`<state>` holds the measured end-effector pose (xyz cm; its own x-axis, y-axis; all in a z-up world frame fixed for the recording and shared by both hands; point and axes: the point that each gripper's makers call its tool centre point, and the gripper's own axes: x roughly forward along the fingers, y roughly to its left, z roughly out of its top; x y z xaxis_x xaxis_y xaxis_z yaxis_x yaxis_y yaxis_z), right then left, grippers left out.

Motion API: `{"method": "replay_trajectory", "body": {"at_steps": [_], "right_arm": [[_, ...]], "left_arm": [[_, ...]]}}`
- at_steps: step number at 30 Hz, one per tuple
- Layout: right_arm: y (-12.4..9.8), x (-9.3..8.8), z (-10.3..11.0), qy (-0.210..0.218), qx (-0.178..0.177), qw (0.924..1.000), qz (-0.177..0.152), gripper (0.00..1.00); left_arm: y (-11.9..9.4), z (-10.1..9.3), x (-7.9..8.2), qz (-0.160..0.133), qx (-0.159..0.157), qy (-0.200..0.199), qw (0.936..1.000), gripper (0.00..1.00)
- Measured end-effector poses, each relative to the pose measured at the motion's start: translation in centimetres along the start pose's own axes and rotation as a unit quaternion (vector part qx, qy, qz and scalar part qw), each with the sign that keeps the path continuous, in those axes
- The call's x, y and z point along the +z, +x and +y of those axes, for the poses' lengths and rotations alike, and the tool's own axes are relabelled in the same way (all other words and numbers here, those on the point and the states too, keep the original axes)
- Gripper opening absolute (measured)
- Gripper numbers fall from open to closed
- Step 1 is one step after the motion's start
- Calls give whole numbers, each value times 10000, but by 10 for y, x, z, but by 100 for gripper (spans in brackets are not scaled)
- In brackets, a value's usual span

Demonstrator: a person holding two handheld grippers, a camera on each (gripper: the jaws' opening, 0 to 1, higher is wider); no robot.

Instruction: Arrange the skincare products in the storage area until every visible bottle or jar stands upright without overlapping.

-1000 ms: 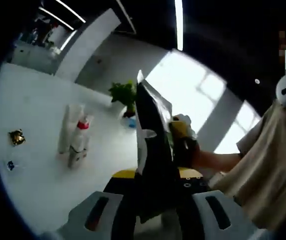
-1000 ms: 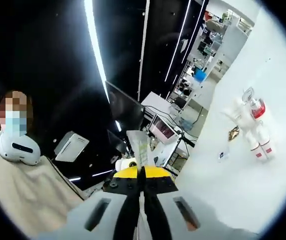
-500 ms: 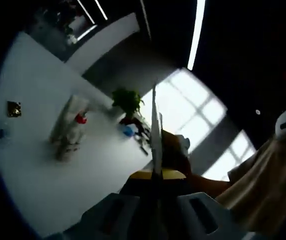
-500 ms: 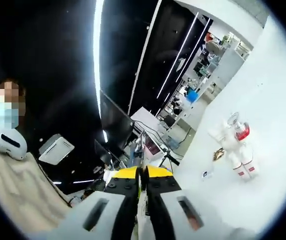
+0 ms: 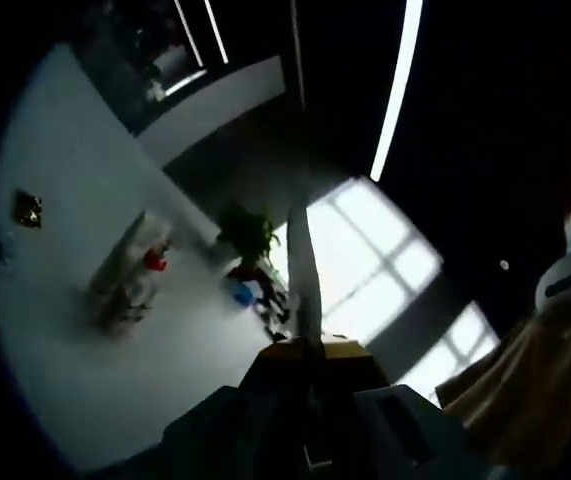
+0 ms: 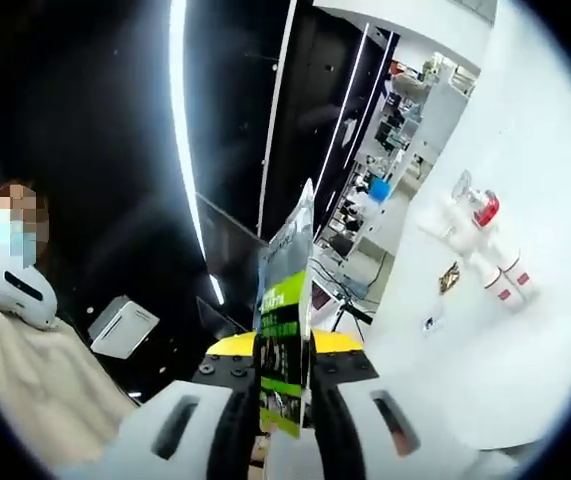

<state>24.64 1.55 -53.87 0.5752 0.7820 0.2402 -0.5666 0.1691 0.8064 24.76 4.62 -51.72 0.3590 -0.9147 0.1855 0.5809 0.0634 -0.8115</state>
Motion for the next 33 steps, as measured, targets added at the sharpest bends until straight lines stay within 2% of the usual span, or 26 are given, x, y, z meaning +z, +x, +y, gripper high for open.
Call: {"method": "replay_trajectory", "body": {"at_steps": [2, 6, 8, 11, 15, 17, 19, 21, 22, 23, 25, 29, 33], "right_arm": [[1, -5, -4, 22, -51, 10000, 18, 14], [6, 1, -3, 93, -28, 9998, -197, 10], [9, 8, 6, 102, 201, 9989, -407, 4], [13, 6, 9, 36, 209, 9989, -408, 3], [18, 7, 8, 396, 292, 9978, -437, 2], [20, 7, 6, 442, 267, 9977, -433, 2], [22, 6, 4, 491, 211, 9978, -396, 1], [24, 5, 1, 523, 157, 9978, -375, 1], [25, 4, -2, 506, 88, 9981, -336, 1], [26, 2, -4, 475, 50, 9984, -291, 1], [26, -1, -9, 489, -12, 9986, -213, 1], [27, -6, -15, 550, -108, 9982, -190, 1], [29, -11, -31, 612, -463, 9970, -79, 1]], "left_arm": [[-1, 1, 6, -66, 10, -14, 10000, 0], [-4, 6, 10, -88, 114, 25, 9999, 0], [-7, 11, 14, -164, 200, 2, 9997, 0], [-10, 12, 17, -245, 179, -30, 9995, 0], [-10, 11, 21, -232, 153, 43, 9996, 0], [-11, 16, 22, -194, 261, 144, 9994, 1], [-13, 24, 18, -16, 431, 323, 9985, 5], [-16, 30, 6, 345, 542, 423, 9970, 12], [-19, 33, -4, 618, 580, 431, 9955, 13], [-21, 34, -9, 682, 605, 430, 9949, 15], [-23, 36, -8, 568, 621, 405, 9956, 13], [-28, 42, -7, 327, 687, 109, 9970, 8], [-32, 45, -4, 178, 733, -37, 9971, 1]]}}
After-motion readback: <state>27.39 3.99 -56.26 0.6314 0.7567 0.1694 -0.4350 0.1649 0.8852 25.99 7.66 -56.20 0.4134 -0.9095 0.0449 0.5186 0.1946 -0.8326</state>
